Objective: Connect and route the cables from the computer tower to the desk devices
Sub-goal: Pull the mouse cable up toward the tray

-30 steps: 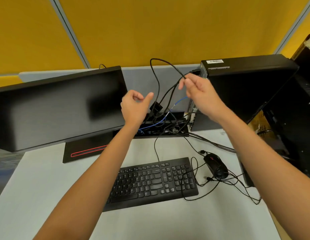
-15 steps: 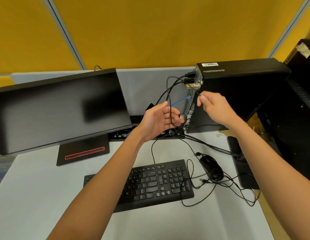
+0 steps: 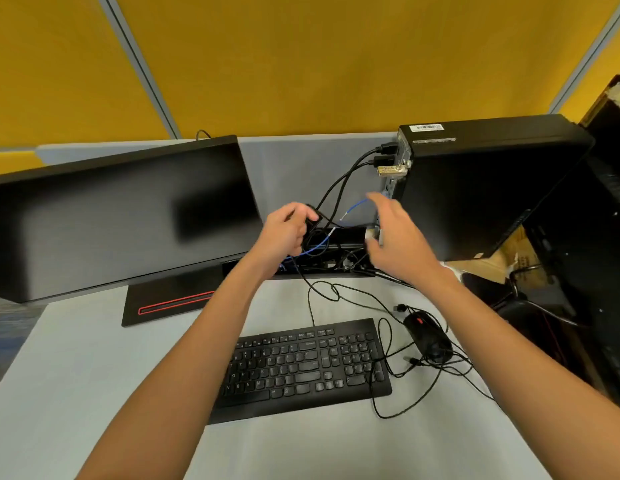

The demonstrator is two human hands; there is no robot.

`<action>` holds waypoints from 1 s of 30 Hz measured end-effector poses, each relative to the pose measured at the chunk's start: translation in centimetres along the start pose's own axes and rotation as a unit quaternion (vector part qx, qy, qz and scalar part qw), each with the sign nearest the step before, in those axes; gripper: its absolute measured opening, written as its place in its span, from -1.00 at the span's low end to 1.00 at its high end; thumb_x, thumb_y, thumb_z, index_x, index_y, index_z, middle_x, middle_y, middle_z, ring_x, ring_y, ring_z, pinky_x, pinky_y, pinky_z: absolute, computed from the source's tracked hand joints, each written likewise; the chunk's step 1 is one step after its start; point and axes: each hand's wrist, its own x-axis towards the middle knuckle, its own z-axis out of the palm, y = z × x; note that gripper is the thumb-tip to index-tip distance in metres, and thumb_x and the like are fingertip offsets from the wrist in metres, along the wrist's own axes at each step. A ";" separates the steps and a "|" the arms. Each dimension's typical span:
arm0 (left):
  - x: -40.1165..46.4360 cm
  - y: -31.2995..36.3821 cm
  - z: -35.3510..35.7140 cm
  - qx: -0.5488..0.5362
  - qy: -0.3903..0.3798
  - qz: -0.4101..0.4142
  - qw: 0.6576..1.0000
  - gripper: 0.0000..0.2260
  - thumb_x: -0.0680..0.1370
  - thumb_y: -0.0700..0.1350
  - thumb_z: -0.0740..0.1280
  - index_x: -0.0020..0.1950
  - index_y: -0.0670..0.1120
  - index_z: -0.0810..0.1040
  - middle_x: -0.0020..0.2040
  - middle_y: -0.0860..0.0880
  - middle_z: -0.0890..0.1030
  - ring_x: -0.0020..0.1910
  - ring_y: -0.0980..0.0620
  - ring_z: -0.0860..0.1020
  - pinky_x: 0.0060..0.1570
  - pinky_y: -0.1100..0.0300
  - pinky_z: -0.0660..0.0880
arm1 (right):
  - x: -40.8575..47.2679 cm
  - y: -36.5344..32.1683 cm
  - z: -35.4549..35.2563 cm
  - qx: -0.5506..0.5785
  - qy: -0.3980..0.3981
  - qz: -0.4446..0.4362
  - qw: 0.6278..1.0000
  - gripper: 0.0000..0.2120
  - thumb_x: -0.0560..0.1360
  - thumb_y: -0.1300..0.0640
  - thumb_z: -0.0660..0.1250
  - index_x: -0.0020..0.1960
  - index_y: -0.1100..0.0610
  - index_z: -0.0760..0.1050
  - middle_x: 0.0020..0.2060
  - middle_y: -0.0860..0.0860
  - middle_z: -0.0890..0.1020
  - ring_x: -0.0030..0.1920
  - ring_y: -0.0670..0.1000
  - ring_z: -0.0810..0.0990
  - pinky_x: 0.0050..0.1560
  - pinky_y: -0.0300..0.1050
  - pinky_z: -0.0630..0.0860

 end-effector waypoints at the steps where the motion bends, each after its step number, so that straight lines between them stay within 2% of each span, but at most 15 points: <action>1: -0.1 1.1 1.0 0.033 -0.015 0.020 0.999 -0.74 0.67 -0.11 0.09 -0.11 -0.12 0.50 -0.46 0.06 0.24 -0.52 0.13 0.14 -0.54 0.29 0.13 | 0.5 -2.1 -0.4 0.061 0.011 -0.063 0.996 -0.39 0.49 0.22 0.31 0.48 0.07 0.18 0.35 0.04 0.40 0.34 0.01 0.39 0.27 -0.07 0.41; 2: -0.2 2.2 1.8 0.057 -0.033 0.042 0.997 -0.73 0.67 -0.10 0.11 -0.15 -0.12 0.50 -0.48 0.08 0.26 -0.53 0.13 0.16 -0.55 0.29 0.13 | 1.0 -3.6 -0.9 0.107 0.001 -0.115 0.988 -0.43 0.51 0.22 0.30 0.47 0.05 0.20 0.27 0.01 0.46 0.26 -0.09 0.45 0.21 -0.21 0.42; 4: -0.3 4.2 2.2 0.064 -0.066 0.072 0.993 -0.72 0.66 -0.09 0.15 -0.20 -0.11 0.50 -0.47 0.06 0.27 -0.53 0.12 0.17 -0.54 0.28 0.12 | 2.0 -4.9 -1.8 0.159 -0.024 -0.173 0.972 -0.61 0.59 0.24 0.20 0.40 0.04 0.30 -0.06 -0.02 0.57 -0.15 -0.20 0.53 -0.16 -0.38 0.40; 5: -0.3 5.0 1.8 0.058 -0.077 0.077 0.992 -0.73 0.66 -0.07 0.16 -0.18 -0.10 0.53 -0.45 0.03 0.23 -0.51 0.11 0.15 -0.53 0.26 0.09 | 2.4 -4.7 -2.3 0.164 -0.012 -0.185 0.969 -0.69 0.63 0.22 0.14 0.35 0.04 0.34 -0.22 0.01 0.56 -0.32 -0.12 0.50 -0.32 -0.30 0.37; 7: 0.0 5.8 -0.1 0.065 -0.088 0.074 0.991 -0.76 0.64 -0.01 0.20 -0.04 -0.07 0.62 -0.40 0.01 0.18 -0.46 0.09 0.12 -0.47 0.21 0.05 | 2.8 -2.5 -2.6 0.128 0.047 -0.176 0.975 -0.77 0.66 0.18 0.10 0.25 0.04 0.43 -0.40 0.04 0.49 -0.44 0.04 0.43 -0.42 -0.13 0.31; 9: 0.4 4.7 -2.2 0.107 -0.102 0.063 0.987 -0.76 0.62 0.01 0.22 0.02 -0.06 0.64 -0.41 0.03 0.22 -0.45 0.09 0.13 -0.44 0.21 0.06 | 2.7 1.0 -1.9 0.035 0.073 -0.129 0.988 -0.80 0.63 0.24 0.12 0.12 0.05 0.47 -0.43 0.02 0.45 -0.44 0.09 0.42 -0.39 -0.10 0.31; 12: 0.0 0.6 -4.1 0.177 -0.137 0.014 0.975 -0.79 0.62 -0.07 0.24 0.00 -0.11 0.64 -0.46 0.09 0.30 -0.47 0.11 0.17 -0.46 0.28 0.16 | 1.3 5.9 0.1 -0.096 0.018 -0.020 0.995 -0.79 0.55 0.33 0.16 -0.03 0.02 0.41 -0.34 0.04 0.53 -0.34 0.18 0.49 -0.34 -0.05 0.38; 14: -0.4 -2.4 -4.6 0.171 -0.121 -0.015 0.978 -0.80 0.62 -0.10 0.23 -0.04 -0.09 0.65 -0.45 0.07 0.30 -0.45 0.09 0.21 -0.40 0.26 0.23 | 0.0 7.7 1.1 -0.129 -0.025 0.051 0.990 -0.76 0.52 0.34 0.16 -0.05 0.01 0.41 -0.26 0.06 0.61 -0.28 0.19 0.54 -0.30 -0.04 0.43; 16: -0.8 -4.2 -4.4 0.140 -0.081 -0.037 0.986 -0.79 0.62 -0.11 0.22 -0.06 -0.09 0.64 -0.45 0.04 0.25 -0.45 0.09 0.19 -0.40 0.25 0.18 | -0.5 7.6 2.2 -0.140 -0.088 0.067 0.984 -0.72 0.50 0.36 0.14 0.01 0.02 0.46 -0.11 0.08 0.65 -0.10 0.19 0.60 -0.16 0.01 0.52; 19: -0.5 -3.9 -2.0 0.113 -0.047 -0.036 0.992 -0.80 0.60 -0.11 0.24 -0.09 -0.11 0.64 -0.51 0.10 0.24 -0.50 0.11 0.15 -0.47 0.27 0.11 | -0.1 3.8 3.9 -0.028 -0.090 0.004 0.996 -0.60 0.55 0.31 0.19 0.34 0.04 0.37 0.19 0.04 0.58 0.21 0.10 0.51 0.17 0.10 0.47; 20: -0.3 -3.4 -1.0 0.120 -0.044 -0.024 0.992 -0.81 0.59 -0.12 0.25 -0.11 -0.12 0.63 -0.55 0.14 0.28 -0.54 0.14 0.18 -0.49 0.30 0.13 | 0.2 2.1 4.2 0.032 -0.072 -0.022 0.997 -0.56 0.57 0.27 0.20 0.42 0.03 0.29 0.23 0.02 0.55 0.23 0.05 0.48 0.22 0.05 0.44; 22: 0.0 -2.4 0.6 0.140 -0.053 -0.017 0.989 -0.81 0.60 -0.16 0.24 -0.14 -0.15 0.59 -0.59 0.15 0.34 -0.59 0.20 0.27 -0.52 0.38 0.20 | 0.9 -0.9 4.0 0.116 -0.029 -0.062 0.991 -0.59 0.61 0.23 0.16 0.44 0.06 0.25 0.12 0.01 0.57 0.12 0.00 0.51 0.11 -0.06 0.45; 24: 0.3 -2.3 1.5 0.089 -0.073 -0.046 0.992 -0.79 0.60 -0.19 0.21 -0.21 -0.14 0.52 -0.55 0.13 0.29 -0.59 0.18 0.22 -0.55 0.37 0.18 | 2.0 -1.8 3.8 0.105 -0.007 -0.086 0.991 -0.75 0.63 0.22 0.11 0.28 0.11 0.40 -0.02 0.02 0.56 -0.03 0.00 0.52 -0.05 -0.08 0.45; 27: 0.7 -3.5 1.3 -0.108 -0.069 -0.113 0.985 -0.73 0.61 -0.21 0.16 -0.30 -0.05 0.38 -0.54 0.10 0.18 -0.60 0.15 0.11 -0.59 0.31 0.06 | 3.0 -0.8 4.3 0.053 -0.092 -0.072 0.992 -0.76 0.64 0.19 0.09 -0.03 0.16 0.53 -0.14 0.07 0.52 -0.12 0.09 0.51 -0.06 0.02 0.44; 30: 1.2 -4.7 0.5 -0.354 -0.063 -0.131 0.924 -0.76 0.66 -0.14 0.06 -0.15 -0.11 0.43 -0.56 0.12 0.22 -0.63 0.18 0.16 -0.61 0.34 0.10 | 2.0 0.3 6.5 0.049 -0.118 -0.010 0.992 -0.78 0.61 0.24 0.05 -0.15 0.08 0.38 -0.29 0.02 0.51 -0.24 0.16 0.50 -0.19 0.08 0.47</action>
